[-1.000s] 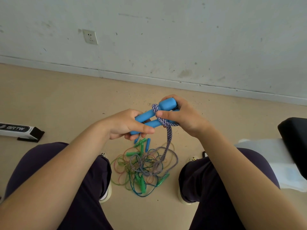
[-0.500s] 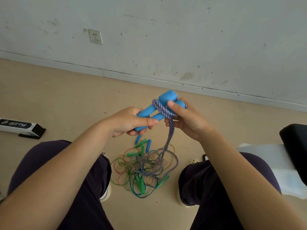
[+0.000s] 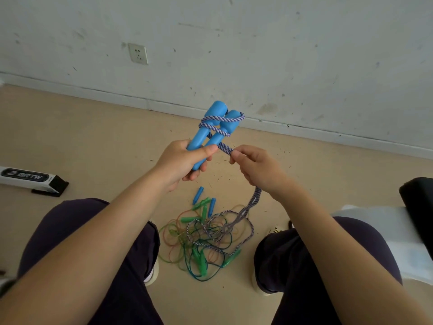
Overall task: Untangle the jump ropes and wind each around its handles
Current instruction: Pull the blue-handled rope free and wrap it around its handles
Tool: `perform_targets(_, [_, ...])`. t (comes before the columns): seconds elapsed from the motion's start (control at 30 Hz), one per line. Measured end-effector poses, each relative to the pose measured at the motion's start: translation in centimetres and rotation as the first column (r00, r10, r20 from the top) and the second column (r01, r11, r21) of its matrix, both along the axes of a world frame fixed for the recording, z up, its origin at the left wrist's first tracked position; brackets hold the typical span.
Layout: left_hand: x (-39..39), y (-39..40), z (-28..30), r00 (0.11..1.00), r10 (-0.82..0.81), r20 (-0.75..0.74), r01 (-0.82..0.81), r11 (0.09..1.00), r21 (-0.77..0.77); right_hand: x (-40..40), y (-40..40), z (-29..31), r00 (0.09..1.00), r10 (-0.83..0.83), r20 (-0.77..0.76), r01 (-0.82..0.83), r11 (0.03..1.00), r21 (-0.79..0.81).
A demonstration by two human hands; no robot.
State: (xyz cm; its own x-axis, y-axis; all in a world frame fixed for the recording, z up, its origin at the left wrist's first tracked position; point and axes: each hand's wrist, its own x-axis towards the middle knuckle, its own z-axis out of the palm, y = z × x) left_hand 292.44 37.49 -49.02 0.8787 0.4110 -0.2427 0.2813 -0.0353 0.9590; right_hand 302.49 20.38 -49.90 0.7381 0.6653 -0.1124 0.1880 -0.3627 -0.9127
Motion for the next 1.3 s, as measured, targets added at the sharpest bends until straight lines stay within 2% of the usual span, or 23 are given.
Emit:
perform_targets(0.13, [0.2,-0.3,-0.1,0.999,0.045,-0.012,-0.045,0.999,-0.002,0.0,-0.1,0.0,0.997,0.016,0.081,-0.014,1.0,-0.027])
perform_targets(0.3, [0.3,-0.3,0.1,0.999,0.055,-0.001,-0.055,0.999,0.0,0.2,0.0,-0.1,0.997,-0.036,0.074,0.042,0.996,-0.074])
perform_targets(0.43, [0.1,-0.2,0.2,1.0,0.025,0.004,-0.025,1.0,0.008,0.4,-0.5,-0.1,0.999,-0.046,0.001,0.046,0.999,0.021])
perform_targets(0.53, [0.0,-0.2,0.2,1.0,0.016,0.001,-0.016,1.0,0.009,0.2,-0.6,0.0,0.999,-0.05,0.003,0.05,0.996,0.076])
perform_targets(0.73, [0.0,-0.2,0.0,0.996,0.081,0.022,-0.082,0.996,0.045,1.2,-1.1,-0.1,0.991,-0.131,0.02,0.129,0.988,0.079])
perform_targets(0.8, [0.0,-0.1,-0.1,0.995,0.095,0.016,-0.095,0.994,0.053,1.3,-1.0,-0.2,0.994,-0.111,-0.009,0.111,0.989,0.096])
perform_targets(0.9, [0.1,0.3,-0.2,0.991,0.133,-0.003,-0.133,0.99,0.049,0.6,-0.4,-0.2,0.996,-0.069,-0.065,0.071,0.997,0.038])
perform_targets(1.03, [0.4,0.4,-0.3,0.99,0.143,-0.013,-0.143,0.989,0.037,0.0,-0.1,0.3,0.998,-0.006,-0.068,0.005,1.0,-0.01])
perform_targets(1.2, [0.7,0.0,-0.9,0.993,0.102,-0.067,-0.091,0.985,0.147,-0.8,-0.4,1.2,0.996,0.083,-0.032,-0.08,0.993,0.089])
perform_targets(1.3, [0.7,-0.3,-1.2,0.982,-0.035,-0.187,0.079,0.969,0.234,-0.4,-1.0,2.0,0.993,0.095,0.073,-0.104,0.984,0.143])
